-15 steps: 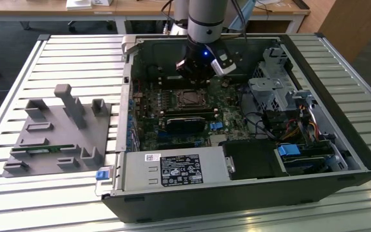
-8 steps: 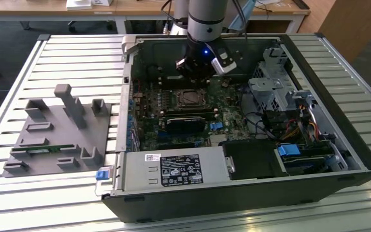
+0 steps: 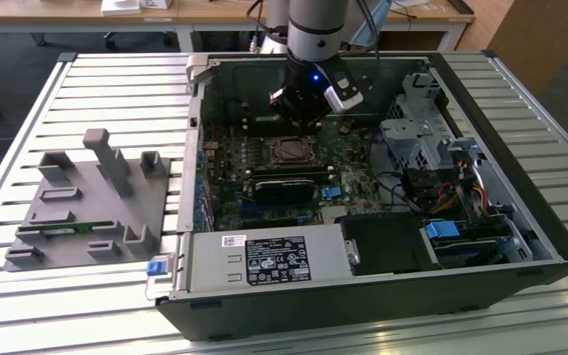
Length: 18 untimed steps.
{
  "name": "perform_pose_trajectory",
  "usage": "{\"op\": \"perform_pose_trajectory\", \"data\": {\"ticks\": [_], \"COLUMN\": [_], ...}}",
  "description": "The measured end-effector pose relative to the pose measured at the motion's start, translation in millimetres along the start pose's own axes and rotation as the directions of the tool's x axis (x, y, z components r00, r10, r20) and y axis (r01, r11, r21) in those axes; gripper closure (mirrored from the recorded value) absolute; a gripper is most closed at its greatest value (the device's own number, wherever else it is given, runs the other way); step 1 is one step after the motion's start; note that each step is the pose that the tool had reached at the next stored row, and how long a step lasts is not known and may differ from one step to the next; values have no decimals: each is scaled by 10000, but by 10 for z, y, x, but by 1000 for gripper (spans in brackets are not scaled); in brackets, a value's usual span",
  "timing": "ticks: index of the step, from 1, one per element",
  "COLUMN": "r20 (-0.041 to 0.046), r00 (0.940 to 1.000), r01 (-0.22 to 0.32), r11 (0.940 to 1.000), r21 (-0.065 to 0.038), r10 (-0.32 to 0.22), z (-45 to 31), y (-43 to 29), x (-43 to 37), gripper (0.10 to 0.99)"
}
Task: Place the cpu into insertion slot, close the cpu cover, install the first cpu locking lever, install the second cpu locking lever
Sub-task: 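Install the second cpu locking lever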
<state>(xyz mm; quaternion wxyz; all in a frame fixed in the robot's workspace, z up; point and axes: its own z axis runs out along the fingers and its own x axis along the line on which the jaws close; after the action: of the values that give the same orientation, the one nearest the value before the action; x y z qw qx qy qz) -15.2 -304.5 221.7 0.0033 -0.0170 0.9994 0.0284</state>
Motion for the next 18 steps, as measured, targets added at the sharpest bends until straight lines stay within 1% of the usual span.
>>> {"op": "perform_pose_trajectory", "data": {"ticks": [2,6,12,14,15,17,18], "r20": [-2,-1,-3,-6,-10,-18,-18], "r00": [10000,10000,10000,10000,10000,10000,10000], "r01": [0,0,0,0,-1,-1,0], "r11": [10000,10000,10000,10000,10000,10000,10000], "r21": [22,32,32,31,32,28,26], "r10": [0,0,0,0,1,2,0], "z": [-1,-3,-11,-15,-25,-97,-99], "y": [-12,-47,-195,-219,-224,-229,-237], "x": [0,1,6,7,7,7,7], "gripper": [980,980,980,980,980,980,980]}}
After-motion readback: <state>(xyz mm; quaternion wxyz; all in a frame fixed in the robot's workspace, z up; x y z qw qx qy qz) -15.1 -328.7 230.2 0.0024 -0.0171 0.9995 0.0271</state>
